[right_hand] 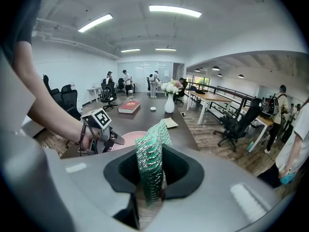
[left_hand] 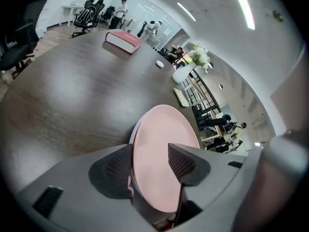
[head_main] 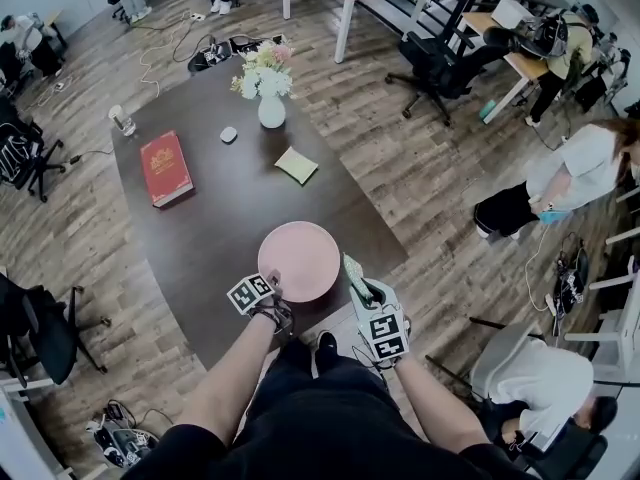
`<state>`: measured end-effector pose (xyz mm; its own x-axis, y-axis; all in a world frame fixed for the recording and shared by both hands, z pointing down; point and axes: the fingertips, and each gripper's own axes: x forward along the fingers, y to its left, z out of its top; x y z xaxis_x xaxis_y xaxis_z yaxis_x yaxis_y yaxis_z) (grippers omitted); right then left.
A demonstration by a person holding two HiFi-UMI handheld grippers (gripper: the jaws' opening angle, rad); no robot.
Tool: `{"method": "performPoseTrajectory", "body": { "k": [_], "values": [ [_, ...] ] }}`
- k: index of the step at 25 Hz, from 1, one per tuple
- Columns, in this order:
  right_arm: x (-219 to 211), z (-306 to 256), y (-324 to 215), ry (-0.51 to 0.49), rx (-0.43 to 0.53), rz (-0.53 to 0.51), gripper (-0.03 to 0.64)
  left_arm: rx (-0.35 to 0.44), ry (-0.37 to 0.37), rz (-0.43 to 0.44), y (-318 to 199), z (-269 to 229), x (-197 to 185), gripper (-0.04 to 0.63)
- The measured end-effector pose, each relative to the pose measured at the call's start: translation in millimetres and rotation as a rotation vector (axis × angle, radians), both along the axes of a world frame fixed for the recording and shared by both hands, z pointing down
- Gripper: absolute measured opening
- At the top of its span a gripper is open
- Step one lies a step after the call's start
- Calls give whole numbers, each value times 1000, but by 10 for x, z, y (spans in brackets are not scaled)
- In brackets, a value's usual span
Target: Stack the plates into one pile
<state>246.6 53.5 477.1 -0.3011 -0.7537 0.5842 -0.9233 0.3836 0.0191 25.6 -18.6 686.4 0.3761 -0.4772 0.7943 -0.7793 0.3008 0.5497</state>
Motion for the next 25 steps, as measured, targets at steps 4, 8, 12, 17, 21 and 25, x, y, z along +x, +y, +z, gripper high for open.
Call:
{"method": "performPoseTrajectory", "body": {
  "k": [4,8,12,17,21,25],
  "values": [
    [81,20,10,-5,0,6,87,25,-47,65,53,-82,27,250],
    [120,-3,-5,-11,13,0,87,66,-90,86,22,-197,-48,261],
    [162,-63,-6,-22,33,-7,87,171,-112,128,36,-498,-136,259],
    [208,-155,51,-35,58,-40,87,387,-160,193,236,-1201,-182,258],
    [107,-196,39,-43,80,-99,87,585,-263,205,434,-1752,-363,223],
    [-70,-279,24,-48,103,-172,87,737,-325,196,680,-2256,-494,169]
  ]
}}
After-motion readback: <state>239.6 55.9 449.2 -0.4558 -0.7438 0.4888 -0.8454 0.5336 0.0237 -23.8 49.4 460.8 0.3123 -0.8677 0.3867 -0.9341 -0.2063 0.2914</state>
